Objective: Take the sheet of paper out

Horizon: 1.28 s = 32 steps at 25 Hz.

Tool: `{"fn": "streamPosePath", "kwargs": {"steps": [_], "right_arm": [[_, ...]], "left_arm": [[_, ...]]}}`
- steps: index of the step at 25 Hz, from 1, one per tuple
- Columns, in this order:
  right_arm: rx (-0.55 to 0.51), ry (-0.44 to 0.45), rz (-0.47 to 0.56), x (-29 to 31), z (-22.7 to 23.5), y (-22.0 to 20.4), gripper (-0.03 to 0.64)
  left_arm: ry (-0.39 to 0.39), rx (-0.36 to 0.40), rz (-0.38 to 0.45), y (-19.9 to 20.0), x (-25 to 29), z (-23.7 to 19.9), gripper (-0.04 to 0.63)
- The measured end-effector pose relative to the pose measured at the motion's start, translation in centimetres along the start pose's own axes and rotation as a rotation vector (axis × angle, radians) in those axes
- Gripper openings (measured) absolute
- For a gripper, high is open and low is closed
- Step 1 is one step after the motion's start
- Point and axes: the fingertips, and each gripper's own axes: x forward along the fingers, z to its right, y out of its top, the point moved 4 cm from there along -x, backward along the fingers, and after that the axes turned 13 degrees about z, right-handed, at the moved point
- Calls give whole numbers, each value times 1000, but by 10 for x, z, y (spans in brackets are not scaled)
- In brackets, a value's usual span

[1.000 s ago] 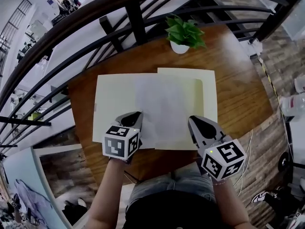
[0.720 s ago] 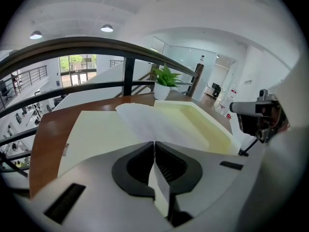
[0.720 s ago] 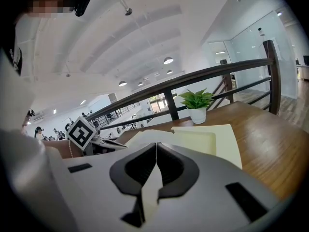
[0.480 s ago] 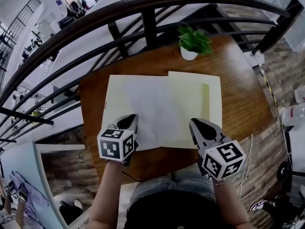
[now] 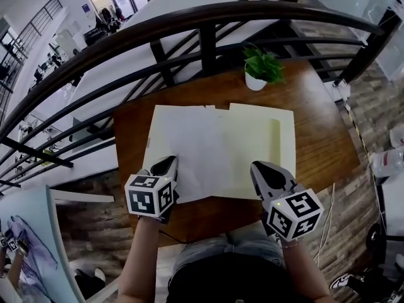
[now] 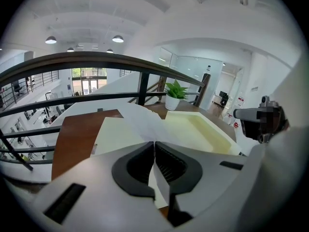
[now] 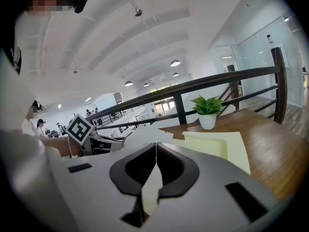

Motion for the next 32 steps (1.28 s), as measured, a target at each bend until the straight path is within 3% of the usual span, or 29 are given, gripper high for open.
{"fn": "streamPosePath", "kwargs": {"steps": [18, 32], "right_arm": [[-24, 37, 54, 4, -13, 19, 28], [-44, 61, 167, 5, -19, 60, 28]], "left_arm": [[5, 7, 140, 44, -32, 6, 25], [-91, 4, 302, 90, -48, 44, 25]]}}
